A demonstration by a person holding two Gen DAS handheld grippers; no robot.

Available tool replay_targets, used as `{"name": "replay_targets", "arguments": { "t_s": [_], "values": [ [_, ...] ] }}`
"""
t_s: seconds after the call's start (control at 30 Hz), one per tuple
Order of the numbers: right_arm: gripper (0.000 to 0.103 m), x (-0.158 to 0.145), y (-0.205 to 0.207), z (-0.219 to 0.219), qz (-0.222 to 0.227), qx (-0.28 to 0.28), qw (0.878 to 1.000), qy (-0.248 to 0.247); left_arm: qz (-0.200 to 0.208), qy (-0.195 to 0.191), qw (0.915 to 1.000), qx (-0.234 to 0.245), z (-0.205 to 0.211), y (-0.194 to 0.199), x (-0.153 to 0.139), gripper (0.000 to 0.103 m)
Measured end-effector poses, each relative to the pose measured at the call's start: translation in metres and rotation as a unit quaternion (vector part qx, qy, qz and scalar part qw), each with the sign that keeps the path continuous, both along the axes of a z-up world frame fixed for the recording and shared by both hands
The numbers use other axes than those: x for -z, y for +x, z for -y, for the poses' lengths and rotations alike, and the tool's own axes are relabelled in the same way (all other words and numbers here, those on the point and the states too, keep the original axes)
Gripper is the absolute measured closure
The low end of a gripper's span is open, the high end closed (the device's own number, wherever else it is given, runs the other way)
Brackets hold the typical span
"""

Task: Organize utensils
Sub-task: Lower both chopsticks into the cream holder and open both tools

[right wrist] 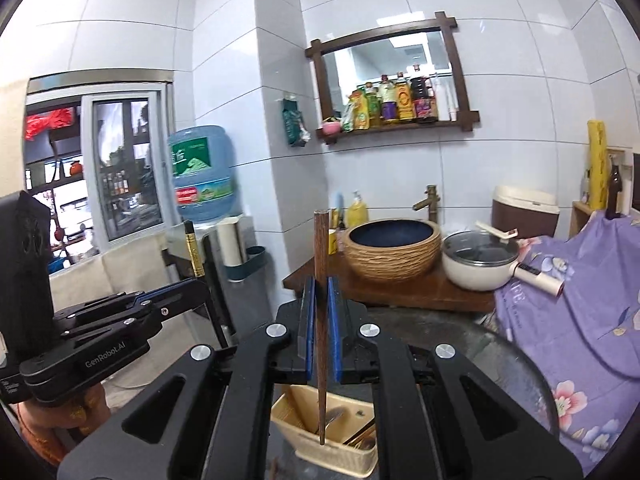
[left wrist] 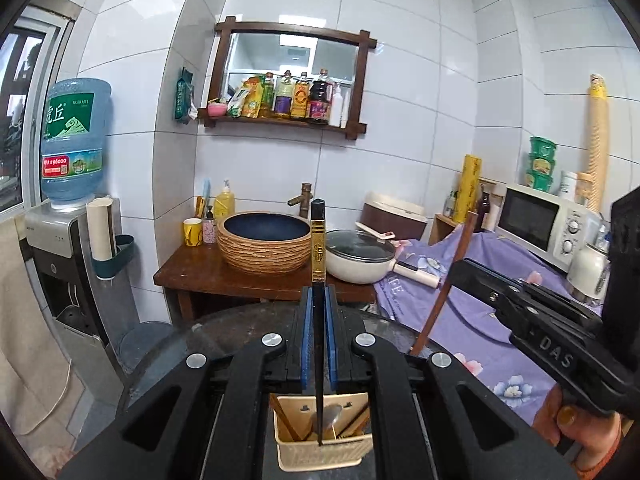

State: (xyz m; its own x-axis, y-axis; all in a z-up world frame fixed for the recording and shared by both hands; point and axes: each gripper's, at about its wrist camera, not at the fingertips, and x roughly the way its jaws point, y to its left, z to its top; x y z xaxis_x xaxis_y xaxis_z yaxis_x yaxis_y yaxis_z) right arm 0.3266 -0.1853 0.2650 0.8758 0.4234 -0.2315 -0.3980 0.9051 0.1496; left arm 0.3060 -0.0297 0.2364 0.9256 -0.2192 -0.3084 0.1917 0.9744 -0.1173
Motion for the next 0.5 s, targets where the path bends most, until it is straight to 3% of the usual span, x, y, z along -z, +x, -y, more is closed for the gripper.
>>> {"name": "replay_targets", "arguments": {
  "t_s": [0.17,0.37,0.5],
  "values": [
    [0.096,0.02,0.026,-0.001,-0.011,0.019,1.0,-0.002,-0.037,-0.003,0.9993,-0.006,0.002,0.03,0.036,0.097],
    [0.096,0.079,0.046,-0.01,-0.058,0.02,0.998,-0.013,-0.093,-0.005,0.9956,-0.01,0.001,0.052,0.095,0.097],
    [0.096,0.109,0.053,-0.012,-0.082,0.022,0.996,-0.021,-0.111,-0.003,0.9938,-0.01,-0.003,0.056,0.115,0.097]
  ]
}}
